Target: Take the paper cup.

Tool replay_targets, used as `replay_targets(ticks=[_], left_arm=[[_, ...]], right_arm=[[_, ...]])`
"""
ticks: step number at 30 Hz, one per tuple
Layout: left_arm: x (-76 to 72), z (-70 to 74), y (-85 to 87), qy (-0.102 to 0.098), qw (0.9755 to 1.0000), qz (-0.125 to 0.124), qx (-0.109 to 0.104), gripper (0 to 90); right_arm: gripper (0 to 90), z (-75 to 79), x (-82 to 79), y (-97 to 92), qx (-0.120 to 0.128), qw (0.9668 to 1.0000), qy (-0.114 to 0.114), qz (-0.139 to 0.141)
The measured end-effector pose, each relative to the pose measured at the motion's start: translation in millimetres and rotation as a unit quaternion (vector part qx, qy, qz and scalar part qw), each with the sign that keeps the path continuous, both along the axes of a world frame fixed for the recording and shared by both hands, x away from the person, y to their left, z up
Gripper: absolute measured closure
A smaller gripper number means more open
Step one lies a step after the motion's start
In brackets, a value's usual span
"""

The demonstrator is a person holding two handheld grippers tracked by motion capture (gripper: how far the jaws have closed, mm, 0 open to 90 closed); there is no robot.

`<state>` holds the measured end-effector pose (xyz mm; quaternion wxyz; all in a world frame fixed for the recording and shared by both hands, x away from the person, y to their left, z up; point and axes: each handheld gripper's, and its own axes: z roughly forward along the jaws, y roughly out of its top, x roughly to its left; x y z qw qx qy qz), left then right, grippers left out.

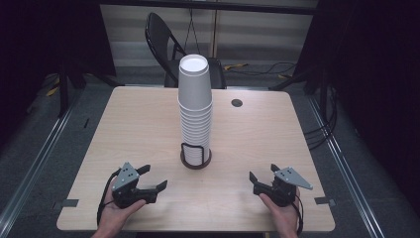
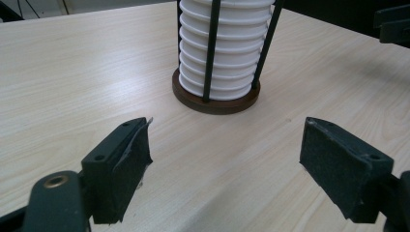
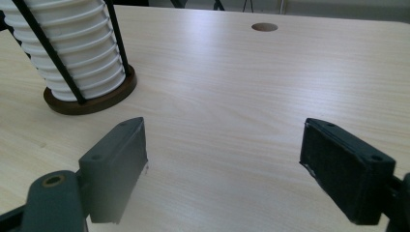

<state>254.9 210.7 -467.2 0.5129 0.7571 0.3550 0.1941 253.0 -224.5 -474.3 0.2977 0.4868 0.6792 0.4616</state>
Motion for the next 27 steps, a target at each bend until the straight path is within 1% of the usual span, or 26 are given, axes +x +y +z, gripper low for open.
replay_targets(ticks=[2,3,4,7,10,11,12,16,17,19,21,22,23,24,25,27], left_arm=[[-0.5,0.9,0.6,-0.004,1.0,-0.004,0.002,16.5],[-0.5,0.9,0.6,-0.004,1.0,-0.004,0.002,15.7],[-0.8,1.4,0.8,0.0,1.0,-0.007,-0.003,15.7],[-0.9,2.7,0.9,0.002,0.9999,-0.009,-0.006,15.8],[-0.5,5.3,0.4,-0.001,0.9999,-0.01,-0.004,16.2],[0.0,6.9,-1.1,-0.003,0.9998,-0.018,-0.012,16.2],[0.2,7.6,-2.0,-0.007,0.9997,-0.019,-0.01,16.4],[-0.7,10.7,-5.9,-0.005,0.9997,-0.022,-0.013,16.0],[-1.4,14.0,-8.5,-0.013,0.9995,-0.026,-0.009,16.0],[-2.6,18.1,-10.6,-0.016,0.9995,-0.025,-0.011,15.9],[-4.1,23.1,-12.2,-0.021,0.9992,-0.03,-0.015,15.8],[-4.1,23.1,-12.2,-0.021,0.9992,-0.03,-0.015,15.8],[-4.4,29.4,-12.8,-0.028,0.999,-0.031,-0.016,15.8],[-4.4,29.4,-12.8,-0.028,0.999,-0.031,-0.016,15.8],[-3.8,35.9,-13.5,-0.031,0.999,-0.028,-0.019,15.9],[-2.4,42.8,-14.3,-0.037,0.9986,-0.029,-0.023,15.9]], right_arm=[[16.2,-0.7,0.0,0.1,0.002,1.0,0.005,0.003],[16.4,-0.8,0.2,-0.1,0.001,1.0,0.005,0.004],[16.5,-0.7,-0.1,0.3,0.004,1.0,0.005,0.003],[16.6,-0.7,0.0,1.2,0.008,0.9999,0.008,0.009],[16.6,-1.2,0.0,1.7,0.01,0.9998,0.011,0.013],[16.6,-1.8,-0.4,2.2,0.012,0.9997,0.013,0.017],[16.6,-1.8,-0.3,2.1,0.013,0.9996,0.014,0.018],[16.6,-0.9,0.6,2.1,0.014,0.9995,0.015,0.024],[16.6,-0.4,0.7,1.8,0.015,0.9994,0.019,0.026],[16.6,-0.6,0.6,1.5,0.015,0.9992,0.021,0.029],[16.6,-0.7,-0.2,1.5,0.013,0.9992,0.021,0.03],[16.6,-0.7,-0.2,1.5,0.013,0.9992,0.021,0.03],[16.6,0.0,-1.3,0.8,0.014,0.9992,0.02,0.03],[16.6,0.0,-1.3,0.8,0.014,0.9992,0.02,0.03],[16.6,0.9,-2.2,0.3,0.013,0.9993,0.019,0.029],[16.6,1.2,-2.7,-0.3,0.015,0.9993,0.018,0.028]])
